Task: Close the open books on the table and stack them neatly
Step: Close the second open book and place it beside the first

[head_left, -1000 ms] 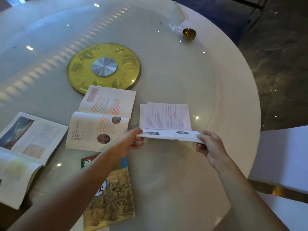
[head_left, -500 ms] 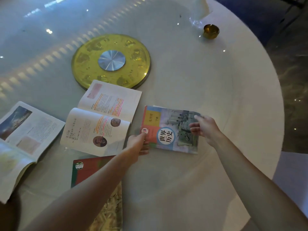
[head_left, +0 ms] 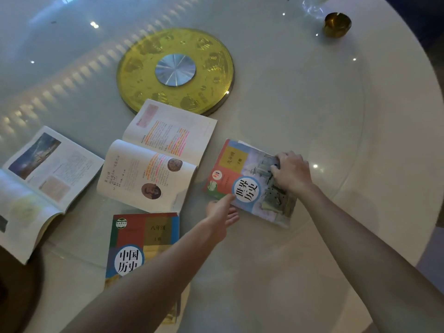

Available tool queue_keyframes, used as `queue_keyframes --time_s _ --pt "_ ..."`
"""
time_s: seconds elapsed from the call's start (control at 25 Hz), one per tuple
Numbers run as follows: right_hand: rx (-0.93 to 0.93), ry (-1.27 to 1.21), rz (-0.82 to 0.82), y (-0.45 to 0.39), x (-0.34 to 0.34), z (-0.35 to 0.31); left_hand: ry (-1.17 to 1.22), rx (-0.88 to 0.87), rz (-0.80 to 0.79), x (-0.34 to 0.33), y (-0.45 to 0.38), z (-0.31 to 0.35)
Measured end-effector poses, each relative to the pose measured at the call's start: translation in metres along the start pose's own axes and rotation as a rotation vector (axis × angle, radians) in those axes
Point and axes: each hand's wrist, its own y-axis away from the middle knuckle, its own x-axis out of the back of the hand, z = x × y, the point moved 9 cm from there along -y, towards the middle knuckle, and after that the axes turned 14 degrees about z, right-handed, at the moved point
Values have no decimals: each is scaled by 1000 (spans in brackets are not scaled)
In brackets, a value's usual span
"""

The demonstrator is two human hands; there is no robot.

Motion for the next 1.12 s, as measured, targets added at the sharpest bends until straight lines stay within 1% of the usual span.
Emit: queue_keyframes --time_s 0.12,0.24,0.32,0.4,0.52,0.64,0.68,0.72,0.8,0.84,0.92,1.0,1.12 --pt "-113 -44 -21 25 -2 21 71 -39 25 -5 -2 4" --pt "-278 -130 -28 64 -5 45 -36 -133 13 -9 -3 9" --pt "-394 -194 -67 95 -14 56 -106 -226 -5 -9 -2 14" --pt "-502 -319 -111 124 -24 60 -147 -280 -43 -7 2 16" --pt "-625 -540 -110 152 -29 57 -125 -302 -213 -7 17 24" --pt "-593 -710 -138 162 -25 35 -23 -259 -410 4 40 38" --pt "-569 -767 -160 166 -23 21 8 -246 -457 14 46 43" --pt "-587 -850 -185 170 -23 12 28 -244 -495 21 51 49" --pt "-683 -1088 -253 179 -25 -8 44 -254 -550 37 59 58" --pt "-714 -1199 -288 186 -24 -25 49 -266 -556 53 61 62" --pt "-728 -1306 -308 194 -21 -52 57 -271 -517 86 57 66" --pt "-687 -1286 -305 203 -20 -81 50 -307 -413 128 41 64" --pt "-605 -1153 -316 223 -26 -124 -48 -422 -197 193 12 54"
